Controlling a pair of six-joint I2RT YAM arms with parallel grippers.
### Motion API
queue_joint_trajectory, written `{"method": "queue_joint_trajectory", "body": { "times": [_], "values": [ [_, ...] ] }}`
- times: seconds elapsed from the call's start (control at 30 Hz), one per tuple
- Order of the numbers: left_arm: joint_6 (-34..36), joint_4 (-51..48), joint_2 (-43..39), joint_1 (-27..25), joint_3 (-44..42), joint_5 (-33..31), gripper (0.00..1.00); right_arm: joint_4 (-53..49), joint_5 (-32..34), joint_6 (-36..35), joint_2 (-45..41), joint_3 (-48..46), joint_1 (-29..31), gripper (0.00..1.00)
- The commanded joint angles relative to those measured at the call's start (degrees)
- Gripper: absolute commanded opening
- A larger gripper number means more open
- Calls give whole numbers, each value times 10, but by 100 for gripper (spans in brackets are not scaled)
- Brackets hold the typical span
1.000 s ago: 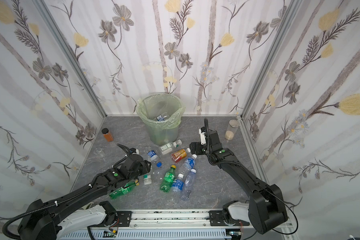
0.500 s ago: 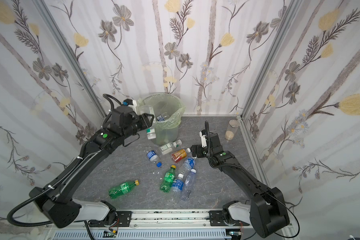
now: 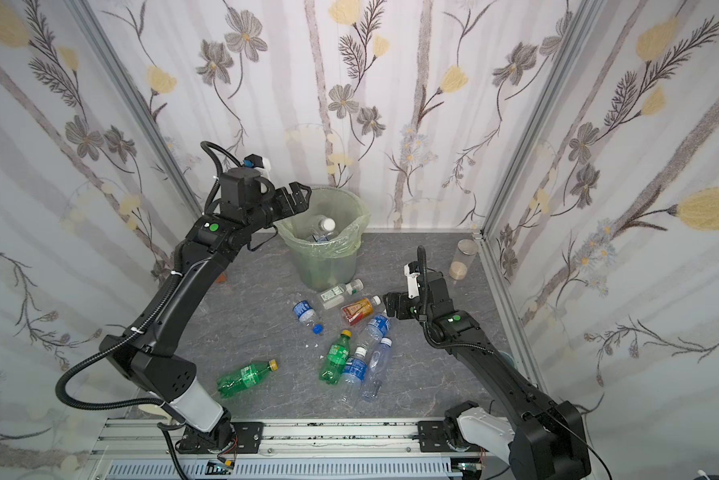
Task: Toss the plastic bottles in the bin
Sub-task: 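Carry the flat clear bottle with the left gripper and release it into the bin, then grasp the blue Pocari Sweat bottle with the right gripper while the left gripper withdraws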
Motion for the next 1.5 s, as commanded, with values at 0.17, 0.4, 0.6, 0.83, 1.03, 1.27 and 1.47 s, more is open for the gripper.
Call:
{"method": "queue_joint_trajectory", "body": {
  "times": [0.17,0.4,0.6,0.83,1.03,1.27,1.47],
  "values": [
    [57,-1,-196,7,-280,-60,100,-61,-18,12,-26,-16,33,90],
    [22,-2,-327,14,-460,-67,100,-76,-21,62,-24,-70,89,89],
    [25,0,-367,14,-550,-31,100,-10,-44,110,5,-87,93,88],
    [43,-1,-410,14,-589,-2,100,50,-45,137,92,-71,93,88],
    [46,0,-424,14,-600,-6,100,86,-27,152,160,-50,93,85],
    [40,0,-422,14,-604,-16,100,95,-1,146,224,-36,77,80],
    [30,1,-425,14,-612,-21,100,104,1,126,264,-25,53,75]
  ]
}}
